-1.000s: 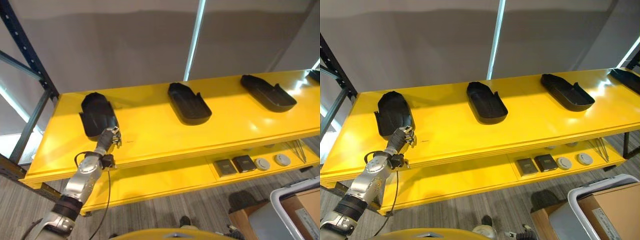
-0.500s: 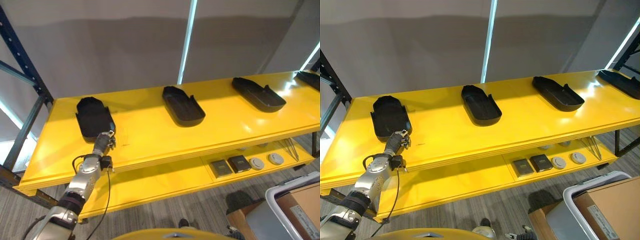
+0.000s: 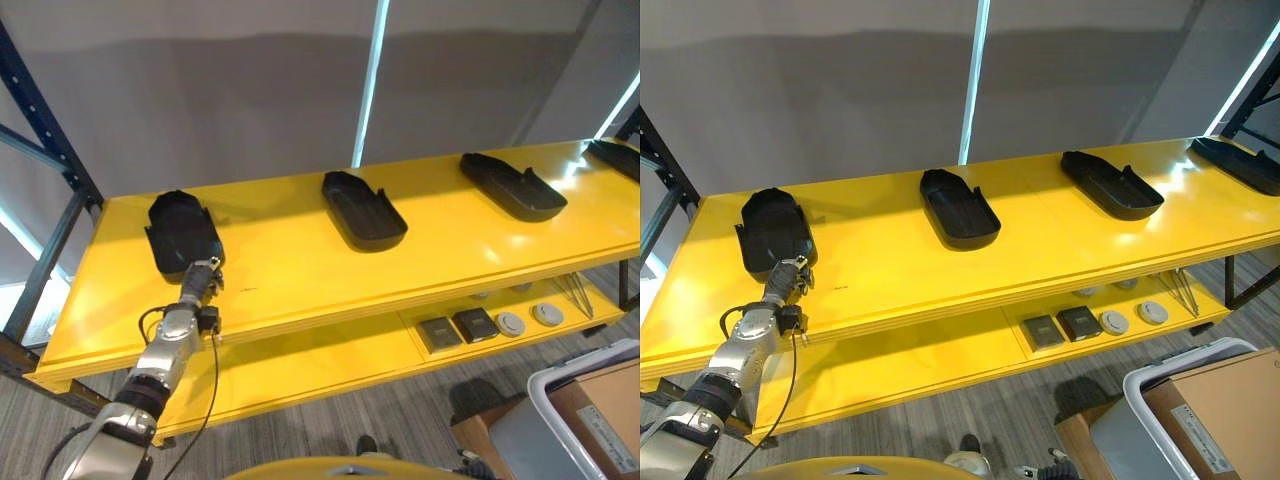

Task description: Move parts from the plastic box to the shelf.

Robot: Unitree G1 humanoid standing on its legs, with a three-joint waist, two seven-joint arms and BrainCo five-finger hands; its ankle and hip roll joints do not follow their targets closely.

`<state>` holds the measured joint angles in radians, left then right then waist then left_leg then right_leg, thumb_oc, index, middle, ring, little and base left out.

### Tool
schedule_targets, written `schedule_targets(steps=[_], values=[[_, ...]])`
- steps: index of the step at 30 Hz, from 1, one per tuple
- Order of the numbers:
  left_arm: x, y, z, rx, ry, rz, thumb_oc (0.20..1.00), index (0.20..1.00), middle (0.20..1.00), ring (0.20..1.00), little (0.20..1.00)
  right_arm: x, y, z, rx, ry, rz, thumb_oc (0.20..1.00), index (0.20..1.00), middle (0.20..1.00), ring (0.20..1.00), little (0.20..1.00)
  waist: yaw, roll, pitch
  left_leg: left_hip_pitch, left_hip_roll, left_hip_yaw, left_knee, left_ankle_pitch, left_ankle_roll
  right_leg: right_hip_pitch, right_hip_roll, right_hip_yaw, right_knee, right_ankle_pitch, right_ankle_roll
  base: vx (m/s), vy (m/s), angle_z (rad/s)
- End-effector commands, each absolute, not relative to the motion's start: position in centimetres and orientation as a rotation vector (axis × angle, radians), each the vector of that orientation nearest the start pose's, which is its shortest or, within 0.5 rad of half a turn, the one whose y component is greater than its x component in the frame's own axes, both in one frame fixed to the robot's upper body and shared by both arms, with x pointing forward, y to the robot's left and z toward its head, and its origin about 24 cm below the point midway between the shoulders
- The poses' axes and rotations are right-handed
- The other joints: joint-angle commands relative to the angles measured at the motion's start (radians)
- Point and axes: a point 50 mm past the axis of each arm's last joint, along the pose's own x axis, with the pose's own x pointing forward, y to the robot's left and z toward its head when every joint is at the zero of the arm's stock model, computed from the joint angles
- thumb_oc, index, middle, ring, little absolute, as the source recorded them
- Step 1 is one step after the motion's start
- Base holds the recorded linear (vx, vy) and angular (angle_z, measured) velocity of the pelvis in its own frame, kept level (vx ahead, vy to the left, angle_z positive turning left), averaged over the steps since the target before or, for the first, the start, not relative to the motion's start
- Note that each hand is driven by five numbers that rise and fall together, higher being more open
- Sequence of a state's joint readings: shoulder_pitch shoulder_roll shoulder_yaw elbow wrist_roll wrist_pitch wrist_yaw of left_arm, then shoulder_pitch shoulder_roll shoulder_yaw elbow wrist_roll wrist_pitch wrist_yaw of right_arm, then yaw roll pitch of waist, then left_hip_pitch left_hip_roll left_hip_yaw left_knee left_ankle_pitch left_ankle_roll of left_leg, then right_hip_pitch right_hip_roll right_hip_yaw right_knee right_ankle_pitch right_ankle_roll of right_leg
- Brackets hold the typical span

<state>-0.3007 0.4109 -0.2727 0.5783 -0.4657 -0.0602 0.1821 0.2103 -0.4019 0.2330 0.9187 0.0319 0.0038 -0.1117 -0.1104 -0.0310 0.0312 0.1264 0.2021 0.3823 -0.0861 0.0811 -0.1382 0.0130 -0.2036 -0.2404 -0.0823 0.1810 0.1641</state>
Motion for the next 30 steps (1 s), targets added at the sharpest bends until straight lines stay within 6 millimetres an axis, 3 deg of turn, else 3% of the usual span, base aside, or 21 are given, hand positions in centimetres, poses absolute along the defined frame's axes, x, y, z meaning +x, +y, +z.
schedule_targets(steps=[1,14,16,17,18,23,30], values=[[31.4,22.8,1.6,0.108,0.228,0.177,0.2,0.2,0.2,0.2,0.2,8.5,-27.7,-13.5,-0.54,1.075,-0.049,1.0,1.0,1.0,1.0,1.0,-0.006,0.0,0.047,-0.034,0.006,0.028,0.056,-0.037,0.056,0.054,0.007,-0.031,0.105,-0.164,0.002,0.0,0.0,0.0],[31.0,23.2,1.4,0.09,0.206,0.206,0.2,0.2,0.2,0.2,0.2,8.6,-27.5,-13.6,-0.525,1.07,-0.056,1.0,1.0,1.0,1.0,1.0,0.0,0.0,0.047,-0.035,0.003,0.023,0.061,-0.042,0.058,0.057,0.007,-0.034,0.108,-0.169,-0.001,0.0,0.0,0.0],[31.1,23.1,2.4,0.053,0.136,0.194,0.2,0.2,0.2,0.2,0.2,8.7,-27.3,-13.6,-0.514,1.068,-0.061,1.0,1.0,1.0,1.0,1.0,0.007,0.001,0.048,-0.035,0.001,0.019,0.062,-0.044,0.059,0.058,0.006,-0.037,0.111,-0.171,-0.003,0.0,0.0,0.0],[31.0,22.8,3.5,0.027,0.078,0.161,0.865,0.865,0.865,0.865,0.865,8.7,-27.3,-13.6,-0.504,1.067,-0.071,1.0,1.0,1.0,1.0,1.0,0.017,0.002,0.05,-0.036,0.0,0.013,0.063,-0.046,0.059,0.061,0.005,-0.041,0.11,-0.171,-0.005,-0.08,-0.026,0.01],[31.0,22.6,4.1,0.015,0.045,0.137,1.0,1.0,1.0,1.0,1.0,8.8,-27.2,-13.6,-0.497,1.064,-0.078,1.0,1.0,1.0,1.0,1.0,0.024,0.002,0.053,-0.047,0.002,0.022,0.065,-0.031,0.067,0.052,0.006,-0.05,0.109,-0.158,-0.015,-0.09,-0.025,0.03],[29.5,22.0,7.6,-0.076,-0.113,0.028,1.0,1.0,1.0,1.0,1.0,8.8,-27.2,-13.6,-0.469,1.061,-0.117,1.0,1.0,1.0,1.0,1.0,0.062,0.009,0.059,-0.054,-0.007,-0.006,0.066,-0.032,0.068,0.062,0.004,-0.066,0.104,-0.156,-0.021,-0.05,-0.015,0.1],[27.2,21.5,8.2,-0.076,-0.143,-0.154,1.0,1.0,1.0,1.0,1.0,8.9,-27.1,-13.7,-0.466,1.065,-0.137,1.0,1.0,1.0,1.0,1.0,0.101,0.022,0.059,-0.064,-0.013,-0.029,0.061,-0.03,0.065,0.068,-0.001,-0.09,0.093,-0.15,-0.019,-0.06,-0.009,0.11]])
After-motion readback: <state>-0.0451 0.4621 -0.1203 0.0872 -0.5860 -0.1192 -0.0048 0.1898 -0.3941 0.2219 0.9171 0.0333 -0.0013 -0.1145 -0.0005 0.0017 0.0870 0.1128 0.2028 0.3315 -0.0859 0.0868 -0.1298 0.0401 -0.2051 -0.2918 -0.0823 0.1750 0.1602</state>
